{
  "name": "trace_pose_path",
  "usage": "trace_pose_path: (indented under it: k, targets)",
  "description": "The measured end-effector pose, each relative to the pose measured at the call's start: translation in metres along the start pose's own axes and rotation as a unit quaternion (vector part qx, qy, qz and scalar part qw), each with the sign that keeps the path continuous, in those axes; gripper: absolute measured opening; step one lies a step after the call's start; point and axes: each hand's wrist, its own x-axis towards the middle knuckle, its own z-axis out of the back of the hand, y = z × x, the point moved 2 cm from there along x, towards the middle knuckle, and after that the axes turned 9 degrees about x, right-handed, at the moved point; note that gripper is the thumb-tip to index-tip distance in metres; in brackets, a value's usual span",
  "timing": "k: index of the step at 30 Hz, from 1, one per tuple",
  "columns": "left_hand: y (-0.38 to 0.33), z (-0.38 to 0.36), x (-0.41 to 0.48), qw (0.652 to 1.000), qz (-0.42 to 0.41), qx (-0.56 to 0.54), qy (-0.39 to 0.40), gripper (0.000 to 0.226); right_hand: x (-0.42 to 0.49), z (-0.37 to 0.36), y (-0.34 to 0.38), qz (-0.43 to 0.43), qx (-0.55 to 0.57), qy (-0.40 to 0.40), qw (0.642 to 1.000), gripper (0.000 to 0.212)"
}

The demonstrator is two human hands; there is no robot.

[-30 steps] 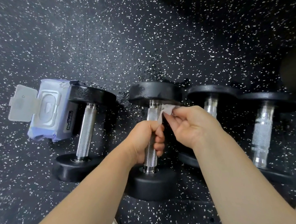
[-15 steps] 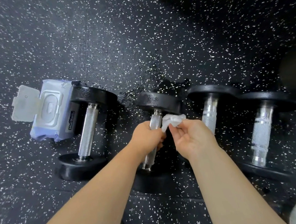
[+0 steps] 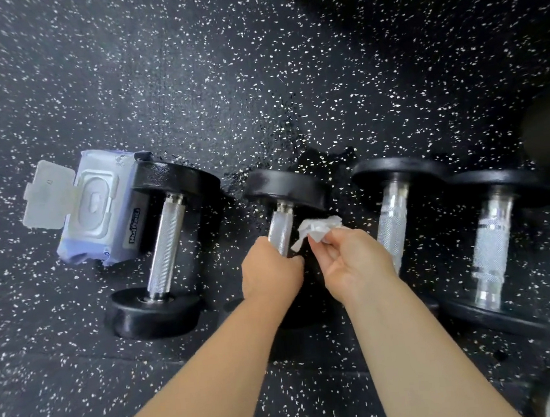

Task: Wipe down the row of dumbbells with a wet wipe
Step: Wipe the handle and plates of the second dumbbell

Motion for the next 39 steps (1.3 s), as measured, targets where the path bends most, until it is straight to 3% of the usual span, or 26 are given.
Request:
trace_pose_path:
  k: [11, 14, 20, 27, 35, 37, 39]
  targets:
    - [-0.001, 0.017, -0.008, 0.962, 0.016, -0.226, 0.152, 0.022, 0.011, -0.026, 0.005, -0.032, -0.113, 0.016, 0.993, 0.020]
    - [-0.006, 0.021, -0.014, 0.945, 0.002, -0.267, 0.188, 0.028, 0.031, -0.030, 0.001, -0.062, -0.153, -0.016, 0.986, 0.024]
    - [-0.013, 0.023, -0.020, 0.918, -0.009, -0.297, 0.264, 0.034, 0.037, -0.037, -0.009, -0.111, -0.169, 0.020, 0.979, 0.031]
    - [-0.017, 0.019, -0.017, 0.932, -0.039, -0.278, 0.230, 0.031, 0.004, -0.019, 0.022, -0.016, -0.043, 0.055, 0.997, 0.019]
    - [-0.019, 0.010, -0.020, 0.923, -0.037, -0.297, 0.241, 0.033, 0.039, -0.013, 0.013, 0.030, -0.117, -0.024, 0.992, 0.023]
    - [-0.017, 0.008, -0.016, 0.930, -0.027, -0.294, 0.221, 0.029, 0.036, -0.004, 0.018, 0.077, -0.111, -0.042, 0.990, 0.026]
    - [-0.014, 0.005, -0.011, 0.938, -0.019, -0.282, 0.198, 0.028, 0.023, -0.004, 0.028, 0.164, -0.110, -0.012, 0.980, 0.034]
